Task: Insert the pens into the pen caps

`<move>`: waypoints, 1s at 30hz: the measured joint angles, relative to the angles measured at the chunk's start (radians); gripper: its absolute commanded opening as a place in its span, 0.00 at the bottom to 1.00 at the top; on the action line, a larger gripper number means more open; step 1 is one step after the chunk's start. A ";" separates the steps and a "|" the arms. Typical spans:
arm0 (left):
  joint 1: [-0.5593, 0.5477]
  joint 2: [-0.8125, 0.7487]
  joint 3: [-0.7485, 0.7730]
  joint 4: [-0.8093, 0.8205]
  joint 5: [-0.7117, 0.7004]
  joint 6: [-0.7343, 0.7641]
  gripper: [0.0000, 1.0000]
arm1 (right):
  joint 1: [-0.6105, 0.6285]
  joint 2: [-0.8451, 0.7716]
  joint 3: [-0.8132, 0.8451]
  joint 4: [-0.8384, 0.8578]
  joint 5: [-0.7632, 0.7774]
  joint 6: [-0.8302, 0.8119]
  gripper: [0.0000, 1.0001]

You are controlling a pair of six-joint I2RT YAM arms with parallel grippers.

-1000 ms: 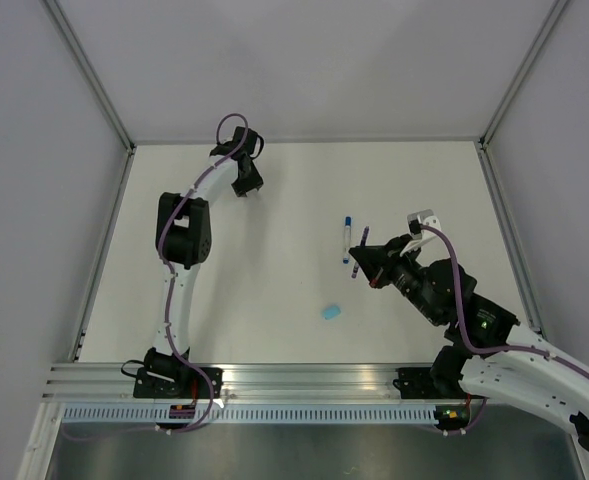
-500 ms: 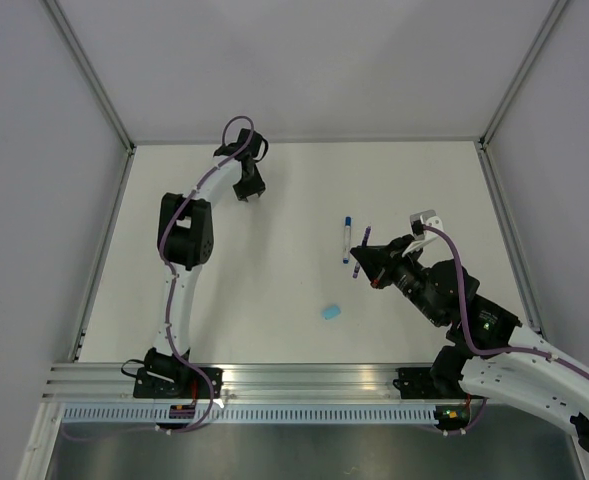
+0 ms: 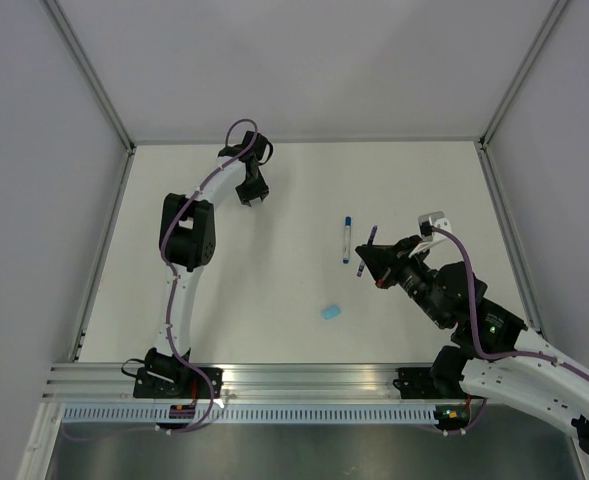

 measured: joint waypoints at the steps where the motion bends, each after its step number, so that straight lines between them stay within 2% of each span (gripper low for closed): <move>1: 0.000 0.000 0.000 0.000 -0.001 -0.002 0.45 | 0.000 -0.002 0.000 0.000 0.001 0.000 0.00; 17: 0.021 0.001 0.003 -0.003 -0.001 -0.009 0.38 | 0.000 -0.005 0.000 -0.005 0.005 0.000 0.00; 30: 0.023 0.022 0.040 -0.020 0.003 0.002 0.37 | 0.000 -0.007 0.000 -0.006 0.004 0.000 0.00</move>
